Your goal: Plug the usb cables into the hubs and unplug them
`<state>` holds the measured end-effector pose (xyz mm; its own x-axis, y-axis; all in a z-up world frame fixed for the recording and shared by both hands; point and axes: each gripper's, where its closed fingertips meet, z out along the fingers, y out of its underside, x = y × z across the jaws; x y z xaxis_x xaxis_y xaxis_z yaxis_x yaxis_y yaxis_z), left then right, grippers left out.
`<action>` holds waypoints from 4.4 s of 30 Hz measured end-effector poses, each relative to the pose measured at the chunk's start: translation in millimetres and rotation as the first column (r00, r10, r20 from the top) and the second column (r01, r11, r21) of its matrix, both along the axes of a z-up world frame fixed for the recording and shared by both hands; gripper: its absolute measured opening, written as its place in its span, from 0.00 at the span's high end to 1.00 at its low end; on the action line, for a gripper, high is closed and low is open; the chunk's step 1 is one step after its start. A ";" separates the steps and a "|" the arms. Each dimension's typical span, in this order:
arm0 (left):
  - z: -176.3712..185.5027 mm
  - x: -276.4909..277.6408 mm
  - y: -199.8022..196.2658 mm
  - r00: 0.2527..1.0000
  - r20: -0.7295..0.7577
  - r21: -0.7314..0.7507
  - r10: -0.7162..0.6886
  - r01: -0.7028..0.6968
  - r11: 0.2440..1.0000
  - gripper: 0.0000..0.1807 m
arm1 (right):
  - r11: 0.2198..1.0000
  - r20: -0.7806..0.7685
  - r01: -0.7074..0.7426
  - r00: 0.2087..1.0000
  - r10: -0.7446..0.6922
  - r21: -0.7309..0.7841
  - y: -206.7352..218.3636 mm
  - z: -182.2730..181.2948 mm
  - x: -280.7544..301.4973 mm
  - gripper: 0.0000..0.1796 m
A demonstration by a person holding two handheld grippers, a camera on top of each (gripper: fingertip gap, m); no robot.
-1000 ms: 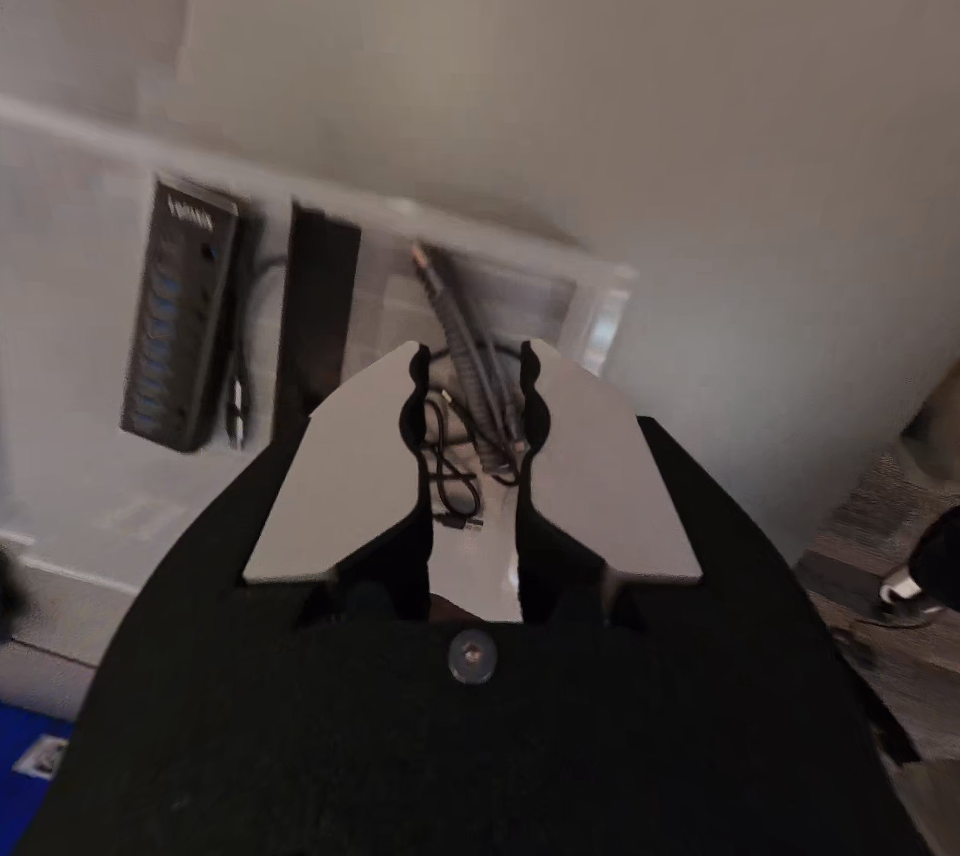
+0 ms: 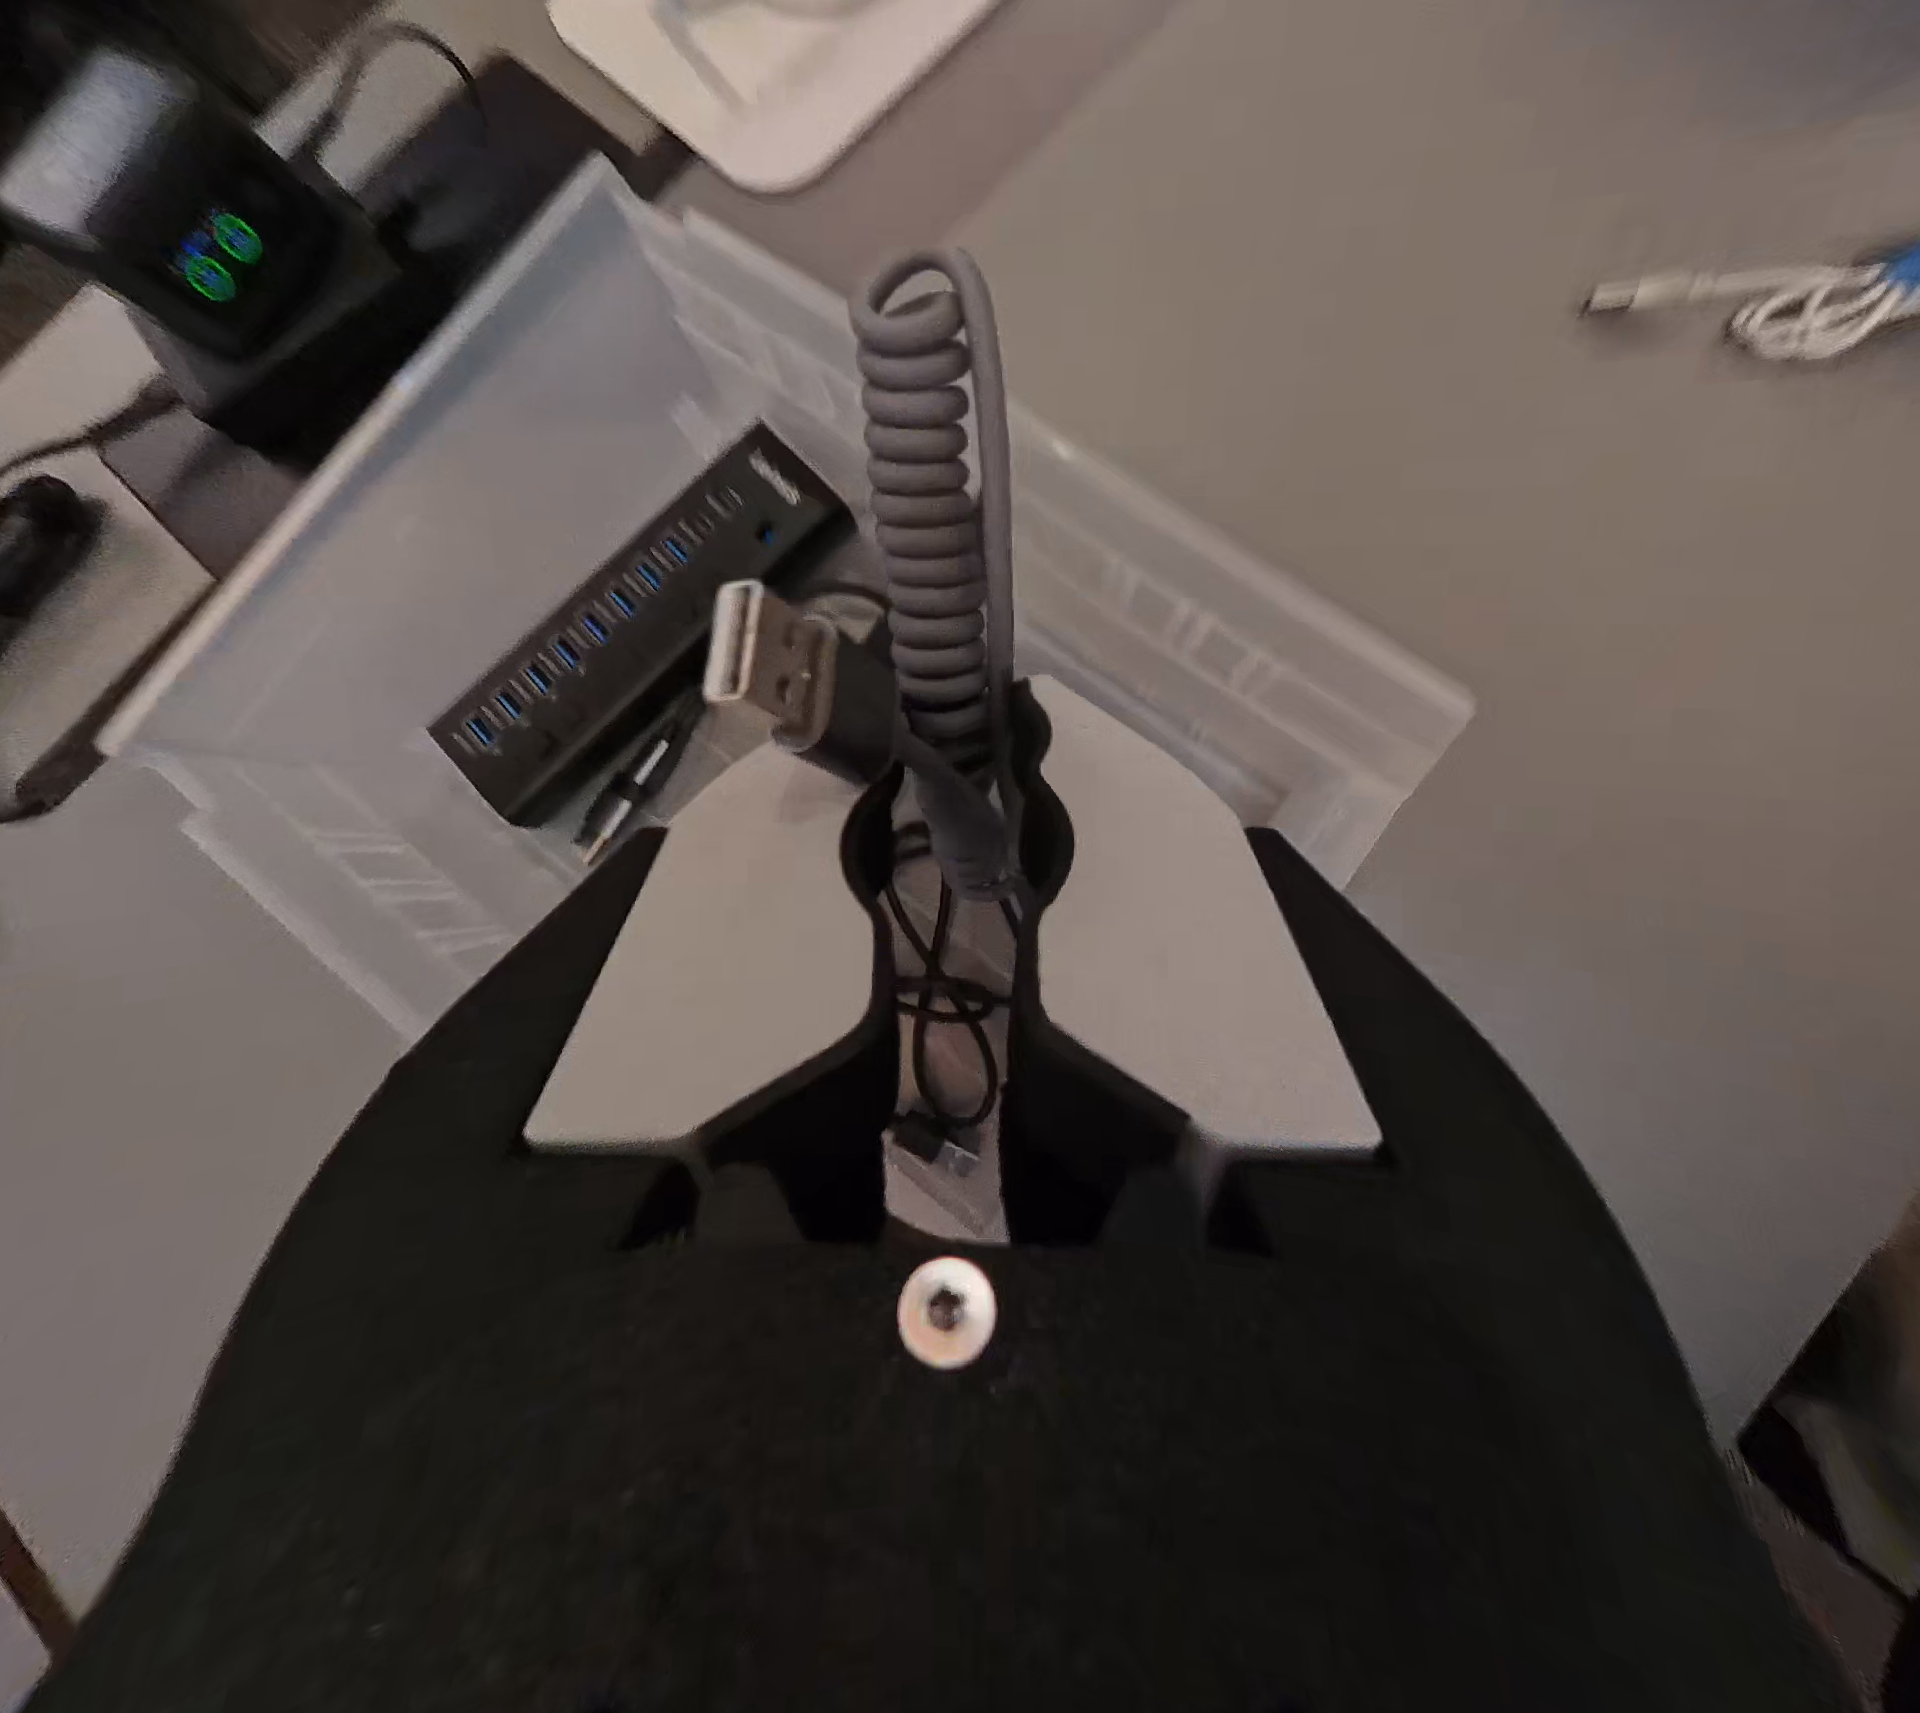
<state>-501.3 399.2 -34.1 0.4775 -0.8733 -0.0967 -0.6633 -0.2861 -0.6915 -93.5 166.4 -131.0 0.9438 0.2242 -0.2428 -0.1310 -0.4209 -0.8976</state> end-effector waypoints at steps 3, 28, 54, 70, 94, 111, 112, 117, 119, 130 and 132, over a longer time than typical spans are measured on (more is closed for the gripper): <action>36.0 10.8 -6.2 0.995 0.102 0.076 -0.010 0.002 0.997 0.90 | 1.000 0.003 0.000 1.000 0.000 0.000 0.0 0.0 -0.3 0.90; -91.8 254.2 -160.8 0.917 0.388 -0.609 0.089 0.183 0.772 0.89 | 1.000 0.011 -0.005 1.000 0.005 -0.003 -3.9 0.5 -0.1 0.90; -132.7 195.1 -171.2 0.980 0.139 -0.310 -0.140 0.177 0.934 0.71 | 0.999 -0.011 -0.020 1.000 0.020 -0.025 -2.8 -4.3 -3.4 0.90; -55.8 123.4 -178.7 0.870 0.491 0.020 0.057 -0.077 0.997 0.68 | 0.998 0.008 -0.040 0.999 0.040 -0.044 -2.1 -9.7 -8.9 0.90; -74.9 130.7 -200.2 0.826 0.522 0.042 -0.212 0.223 0.974 0.73 | 0.997 0.019 -0.054 0.998 0.055 -0.060 11.2 -17.2 -11.2 0.90; 5.1 32.3 -58.7 0.914 -0.014 0.160 -0.406 0.403 0.901 0.75 | 0.995 0.010 -0.061 0.998 0.062 -0.075 12.3 -20.7 -12.2 0.90; 6.4 25.2 -35.7 0.916 -0.068 0.153 -0.396 0.402 0.903 0.75 | 0.996 0.010 -0.056 0.998 0.057 -0.076 12.6 -20.9 -11.0 0.90; -29.9 -4.6 56.8 0.881 -0.316 -0.063 -0.352 0.351 0.934 0.75 | 0.996 -0.016 -0.028 1.000 0.027 -0.081 15.8 -21.1 -3.9 0.90; -60.1 -17.6 70.7 0.818 -0.412 -0.210 -0.402 0.344 0.915 0.78 | 0.996 -0.042 -0.014 0.999 0.010 -0.085 17.7 -21.1 0.6 0.90; -139.4 -9.1 82.2 0.667 -0.419 -0.490 -0.616 0.406 0.772 0.84 | 0.998 -0.098 0.055 0.994 -0.051 0.034 25.1 -1.8 25.0 0.90; -140.6 4.2 81.7 0.655 -0.408 -0.449 -0.636 0.462 0.765 0.86 | 0.998 -0.081 0.039 0.996 -0.035 0.050 26.4 0.1 21.9 0.90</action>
